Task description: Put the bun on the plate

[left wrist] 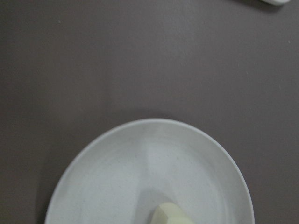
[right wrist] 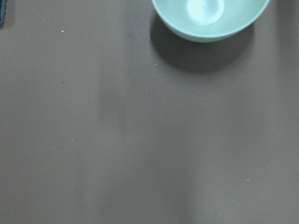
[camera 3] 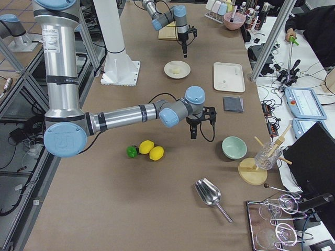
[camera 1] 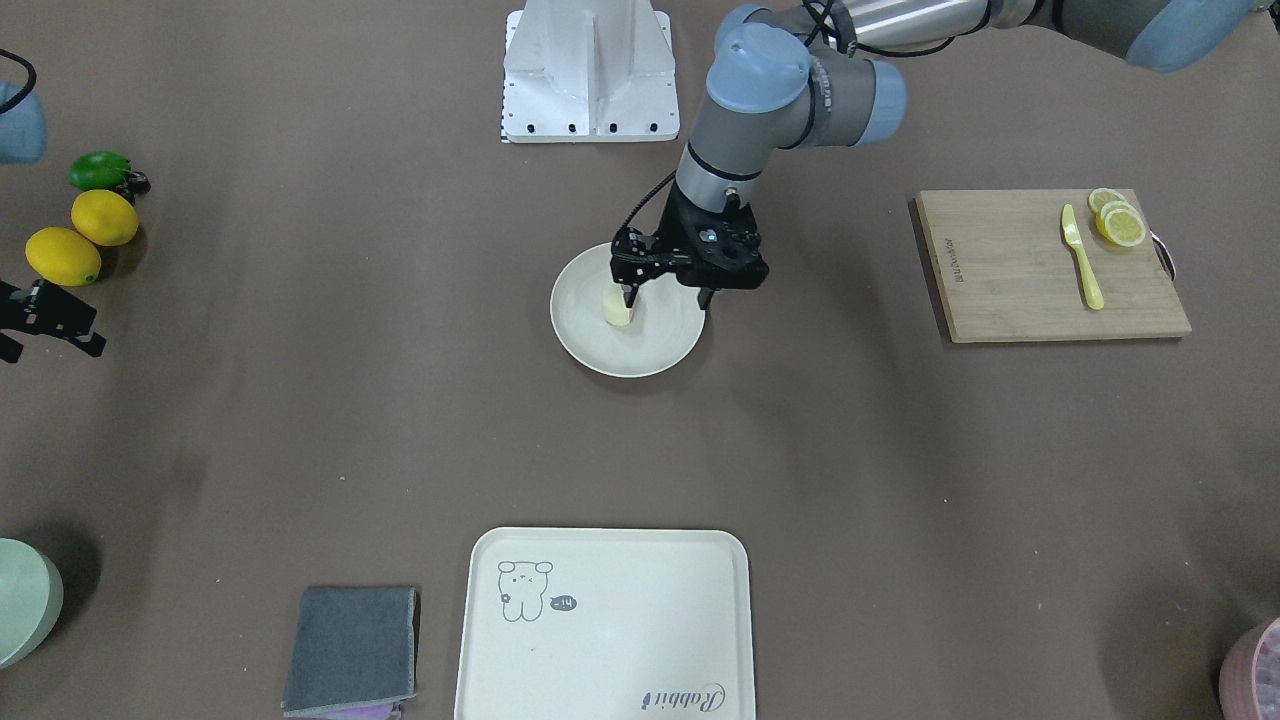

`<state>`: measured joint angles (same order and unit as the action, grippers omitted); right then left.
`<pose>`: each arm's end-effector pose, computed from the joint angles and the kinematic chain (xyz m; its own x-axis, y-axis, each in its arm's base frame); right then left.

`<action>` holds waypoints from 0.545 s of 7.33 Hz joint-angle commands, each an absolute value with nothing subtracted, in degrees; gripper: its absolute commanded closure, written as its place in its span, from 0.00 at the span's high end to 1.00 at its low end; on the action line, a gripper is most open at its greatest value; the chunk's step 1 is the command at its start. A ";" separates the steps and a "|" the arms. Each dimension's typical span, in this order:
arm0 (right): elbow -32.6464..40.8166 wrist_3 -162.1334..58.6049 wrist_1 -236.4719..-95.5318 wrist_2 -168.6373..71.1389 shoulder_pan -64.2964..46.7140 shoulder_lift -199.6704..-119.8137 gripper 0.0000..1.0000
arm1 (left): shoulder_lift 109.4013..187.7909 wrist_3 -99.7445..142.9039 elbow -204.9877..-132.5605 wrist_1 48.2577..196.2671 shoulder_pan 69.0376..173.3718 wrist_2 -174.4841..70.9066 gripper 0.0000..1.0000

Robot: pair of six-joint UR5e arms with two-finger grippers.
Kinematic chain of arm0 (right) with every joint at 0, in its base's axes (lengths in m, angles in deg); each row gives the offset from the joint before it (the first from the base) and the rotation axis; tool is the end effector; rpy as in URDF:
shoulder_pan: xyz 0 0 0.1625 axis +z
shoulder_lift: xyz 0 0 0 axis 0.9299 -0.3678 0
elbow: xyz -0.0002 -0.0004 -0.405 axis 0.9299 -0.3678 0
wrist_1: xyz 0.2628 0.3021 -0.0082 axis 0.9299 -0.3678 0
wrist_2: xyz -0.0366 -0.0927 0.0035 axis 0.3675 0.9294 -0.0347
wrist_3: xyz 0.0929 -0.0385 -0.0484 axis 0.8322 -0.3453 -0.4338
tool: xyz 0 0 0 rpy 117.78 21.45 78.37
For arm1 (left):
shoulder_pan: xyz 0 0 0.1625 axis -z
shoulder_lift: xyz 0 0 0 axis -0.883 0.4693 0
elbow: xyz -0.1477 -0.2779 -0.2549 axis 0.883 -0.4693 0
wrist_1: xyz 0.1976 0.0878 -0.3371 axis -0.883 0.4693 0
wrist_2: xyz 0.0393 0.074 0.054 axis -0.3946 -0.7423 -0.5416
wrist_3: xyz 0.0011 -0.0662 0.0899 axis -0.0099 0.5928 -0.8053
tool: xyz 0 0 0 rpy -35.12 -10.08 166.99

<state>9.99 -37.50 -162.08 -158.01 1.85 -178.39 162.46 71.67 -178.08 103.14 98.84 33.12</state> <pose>-0.1171 -0.4988 0.5266 0.6613 -0.0392 0.7491 -0.0453 0.9947 0.0920 0.4530 -0.4663 0.2295 0.6268 0.0403 -0.7782 0.1465 0.9748 0.1685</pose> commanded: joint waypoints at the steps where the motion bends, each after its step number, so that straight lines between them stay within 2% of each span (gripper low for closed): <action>1: 9.79 -60.26 -175.68 -158.00 11.17 -178.09 1.00 | 154.63 44.49 -183.26 93.44 113.35 40.79 0.97; 3: 9.27 -65.80 -178.72 -157.57 13.84 -177.91 1.00 | 142.78 20.58 -182.83 93.43 130.75 57.31 0.97; 4: 7.44 -66.94 -178.47 -157.39 14.54 -177.91 1.00 | 137.58 12.64 -182.75 93.43 136.40 57.46 0.97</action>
